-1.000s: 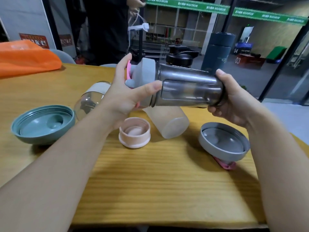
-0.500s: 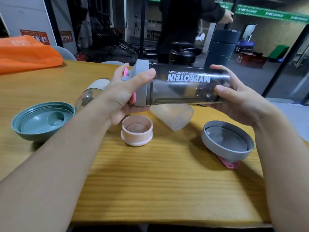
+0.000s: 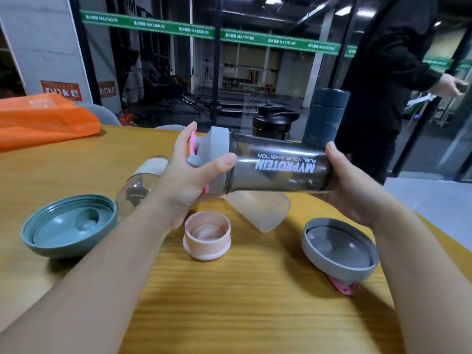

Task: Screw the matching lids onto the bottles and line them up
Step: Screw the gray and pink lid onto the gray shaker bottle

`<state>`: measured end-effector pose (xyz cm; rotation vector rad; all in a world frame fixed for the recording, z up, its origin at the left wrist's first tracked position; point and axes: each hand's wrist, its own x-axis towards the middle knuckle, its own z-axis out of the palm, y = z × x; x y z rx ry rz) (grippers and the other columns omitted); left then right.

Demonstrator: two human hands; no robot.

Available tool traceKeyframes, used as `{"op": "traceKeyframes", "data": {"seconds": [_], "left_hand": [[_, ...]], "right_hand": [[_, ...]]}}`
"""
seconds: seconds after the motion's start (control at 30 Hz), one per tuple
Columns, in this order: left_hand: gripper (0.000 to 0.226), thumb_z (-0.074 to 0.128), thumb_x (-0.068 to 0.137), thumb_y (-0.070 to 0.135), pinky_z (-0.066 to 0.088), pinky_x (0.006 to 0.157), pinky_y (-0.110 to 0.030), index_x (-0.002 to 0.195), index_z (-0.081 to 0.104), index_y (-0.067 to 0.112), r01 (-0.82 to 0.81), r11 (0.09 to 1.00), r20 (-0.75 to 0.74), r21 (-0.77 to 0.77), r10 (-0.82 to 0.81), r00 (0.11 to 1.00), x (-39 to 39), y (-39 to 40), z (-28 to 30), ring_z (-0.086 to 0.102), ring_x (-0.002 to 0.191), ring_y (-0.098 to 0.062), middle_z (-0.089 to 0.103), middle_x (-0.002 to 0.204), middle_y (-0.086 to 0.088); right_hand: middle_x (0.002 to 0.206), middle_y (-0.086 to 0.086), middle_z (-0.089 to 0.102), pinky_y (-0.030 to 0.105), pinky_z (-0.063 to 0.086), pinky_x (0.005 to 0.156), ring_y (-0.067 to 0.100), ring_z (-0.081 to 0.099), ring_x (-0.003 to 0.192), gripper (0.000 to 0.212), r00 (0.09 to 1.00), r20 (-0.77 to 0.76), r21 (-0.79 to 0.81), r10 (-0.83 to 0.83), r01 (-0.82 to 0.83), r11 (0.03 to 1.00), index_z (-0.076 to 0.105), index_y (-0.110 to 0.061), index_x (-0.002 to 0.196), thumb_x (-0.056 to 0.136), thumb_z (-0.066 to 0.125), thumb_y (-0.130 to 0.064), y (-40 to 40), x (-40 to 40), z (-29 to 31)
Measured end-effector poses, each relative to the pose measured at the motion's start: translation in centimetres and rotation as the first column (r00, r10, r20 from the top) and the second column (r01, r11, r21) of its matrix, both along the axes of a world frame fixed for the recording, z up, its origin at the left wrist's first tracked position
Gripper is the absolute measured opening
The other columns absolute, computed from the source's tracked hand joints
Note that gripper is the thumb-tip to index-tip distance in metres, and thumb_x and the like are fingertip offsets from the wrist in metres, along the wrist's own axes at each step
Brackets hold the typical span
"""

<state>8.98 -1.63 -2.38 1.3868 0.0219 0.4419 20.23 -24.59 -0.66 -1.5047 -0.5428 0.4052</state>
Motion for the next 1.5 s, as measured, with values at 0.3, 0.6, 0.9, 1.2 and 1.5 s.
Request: {"op": "traceKeyframes", "data": {"seconds": [0.3,0.6,0.9,1.2,1.5], "left_hand": [[0.105,0.077,0.057,0.022,0.044,0.045,-0.012,0.141,0.019,0.050,-0.012,0.995,0.130,0.097,-0.001,0.992,-1.0,-1.0,0.1,0.060,0.080,-0.005,0.040,0.138,0.006],[0.101,0.084,0.039,0.043,0.057,0.066,-0.035,0.123,0.033,0.065,0.023,1.000,0.080,-0.018,-0.022,0.997,0.1,-0.1,0.1,0.061,0.109,-0.022,0.049,0.133,0.012],[0.098,0.086,0.043,0.038,0.050,0.088,-0.061,0.127,0.038,0.055,0.020,0.991,0.081,-0.130,-0.010,0.997,0.2,-0.3,0.2,0.061,0.111,-0.031,0.053,0.127,0.017],[0.106,0.082,0.041,0.039,0.050,0.056,-0.017,0.129,0.028,0.062,-0.006,0.993,0.204,0.115,-0.018,0.979,-0.6,-0.5,0.8,0.066,0.095,-0.007,0.044,0.137,0.008],[0.099,0.081,0.039,0.045,0.048,0.051,-0.020,0.120,0.030,0.070,0.052,0.998,0.109,0.047,-0.057,0.992,-0.5,-0.4,1.0,0.063,0.093,-0.021,0.050,0.128,0.011]], "right_hand": [[0.062,0.004,0.057,0.024,0.031,0.041,0.019,0.045,0.049,0.036,0.996,0.059,-0.163,-0.072,0.081,0.983,0.056,-0.019,0.092,0.096,0.038,-0.049,-0.6,-0.7,0.4],[0.086,0.006,0.067,0.029,0.048,0.056,0.019,0.058,0.061,0.035,0.985,0.158,-0.010,-0.067,0.070,0.998,0.055,-0.025,0.114,0.081,0.059,-0.036,-0.4,-0.8,0.6],[0.109,0.006,0.072,0.041,0.050,0.089,0.026,0.068,0.099,0.060,0.982,0.191,0.062,0.007,-0.019,0.998,0.047,-0.046,0.127,0.074,0.059,-0.019,-0.2,-0.6,0.8],[0.097,0.008,0.071,0.036,0.054,0.068,0.018,0.068,0.079,0.053,0.980,0.174,0.017,-0.096,0.095,0.995,0.057,-0.020,0.112,0.071,0.071,-0.050,-0.1,-0.8,1.1],[0.095,0.005,0.063,0.050,0.045,0.085,0.024,0.062,0.084,0.077,0.924,0.358,0.060,-0.132,0.118,0.991,0.057,-0.041,0.105,0.038,0.076,-0.076,-0.2,-0.7,0.7]]}}
